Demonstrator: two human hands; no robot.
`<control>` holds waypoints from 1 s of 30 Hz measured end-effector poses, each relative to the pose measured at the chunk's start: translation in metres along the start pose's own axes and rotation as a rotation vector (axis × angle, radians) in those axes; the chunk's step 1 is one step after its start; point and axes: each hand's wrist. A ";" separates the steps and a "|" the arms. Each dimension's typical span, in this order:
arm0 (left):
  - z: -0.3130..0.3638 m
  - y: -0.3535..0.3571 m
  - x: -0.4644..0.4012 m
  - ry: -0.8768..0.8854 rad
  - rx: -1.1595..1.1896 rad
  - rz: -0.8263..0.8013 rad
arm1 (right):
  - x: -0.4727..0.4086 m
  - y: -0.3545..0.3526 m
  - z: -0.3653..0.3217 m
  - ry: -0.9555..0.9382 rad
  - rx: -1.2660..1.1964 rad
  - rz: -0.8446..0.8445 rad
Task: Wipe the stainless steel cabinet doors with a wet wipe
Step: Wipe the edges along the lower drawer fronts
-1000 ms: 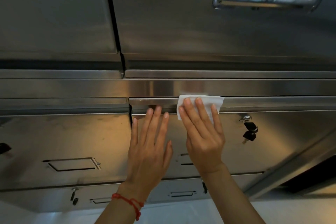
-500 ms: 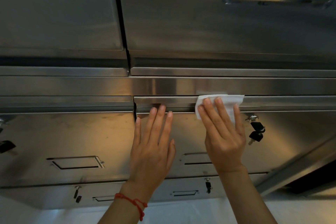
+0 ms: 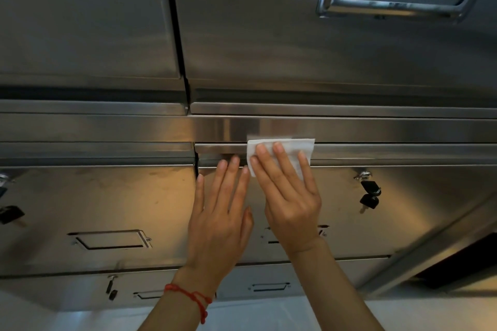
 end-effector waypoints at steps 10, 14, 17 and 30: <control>0.003 -0.005 -0.001 -0.007 -0.026 -0.024 | 0.010 -0.016 0.029 -0.033 0.095 -0.022; 0.005 -0.005 -0.001 -0.019 -0.038 -0.034 | 0.015 -0.028 0.046 -0.006 0.128 -0.023; 0.007 -0.006 -0.002 -0.040 -0.026 -0.037 | 0.020 -0.038 0.057 0.050 0.144 -0.023; 0.008 -0.014 -0.006 -0.063 -0.005 -0.106 | 0.013 -0.053 0.058 0.111 0.123 -0.045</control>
Point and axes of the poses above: each hand's wrist, its own x-axis away from the middle knuckle, its own y-axis out of the palm, z = x × y, and after that the axes turned 14 degrees about z, right-handed
